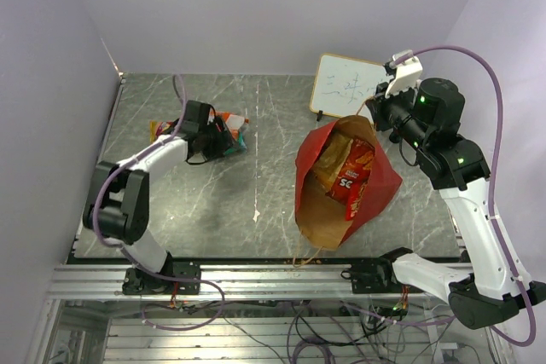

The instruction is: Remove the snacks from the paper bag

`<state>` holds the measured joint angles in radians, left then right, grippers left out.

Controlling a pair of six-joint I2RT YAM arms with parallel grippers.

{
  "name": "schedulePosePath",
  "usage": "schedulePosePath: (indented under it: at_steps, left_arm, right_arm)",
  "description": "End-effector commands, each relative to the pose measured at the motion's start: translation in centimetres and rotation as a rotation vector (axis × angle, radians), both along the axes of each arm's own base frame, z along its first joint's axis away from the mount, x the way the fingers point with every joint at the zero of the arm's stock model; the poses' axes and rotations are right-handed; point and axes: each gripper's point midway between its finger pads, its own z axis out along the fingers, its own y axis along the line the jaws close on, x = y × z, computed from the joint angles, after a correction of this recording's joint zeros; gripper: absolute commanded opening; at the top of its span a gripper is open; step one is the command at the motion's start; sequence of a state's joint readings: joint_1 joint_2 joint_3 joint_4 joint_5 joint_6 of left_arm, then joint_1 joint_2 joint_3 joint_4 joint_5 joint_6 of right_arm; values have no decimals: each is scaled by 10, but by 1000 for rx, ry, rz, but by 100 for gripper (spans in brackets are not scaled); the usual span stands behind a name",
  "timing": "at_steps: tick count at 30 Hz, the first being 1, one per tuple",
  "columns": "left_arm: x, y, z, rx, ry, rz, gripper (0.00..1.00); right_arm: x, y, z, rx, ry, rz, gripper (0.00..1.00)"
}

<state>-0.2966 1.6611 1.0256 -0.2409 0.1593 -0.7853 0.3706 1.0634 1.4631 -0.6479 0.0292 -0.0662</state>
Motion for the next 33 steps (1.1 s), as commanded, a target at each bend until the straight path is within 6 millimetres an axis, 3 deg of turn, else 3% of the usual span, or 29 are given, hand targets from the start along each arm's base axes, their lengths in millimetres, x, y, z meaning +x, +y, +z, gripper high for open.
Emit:
schedulePosePath:
  at_steps: [1, 4, 8, 13, 17, 24, 33]
  left_arm:
    - [-3, 2, 55, 15, -113, -47, 80]
    - [-14, 0, 77, 14, -138, -82, 88]
    - [-34, -16, 115, -15, -219, -144, 87]
    - [-63, -72, 175, -76, -396, -282, 84]
    - [-96, -118, 206, -133, -528, -405, 78]
    - [-141, -176, 236, -137, -719, -561, 64]
    - [-208, -268, 236, -45, -859, -834, 54]
  right_arm:
    - [1, 5, 49, 78, -156, 20, 0]
    - [2, 8, 46, 76, -149, 34, 0]
    - [0, 11, 39, 73, -130, 52, 0]
    - [-9, 6, 31, 50, -110, 50, 0]
    - [-16, 1, 29, 39, -103, 41, 0]
    - [-14, 3, 37, 59, -113, 42, 0]
    - [-11, 4, 41, 38, -105, 51, 0]
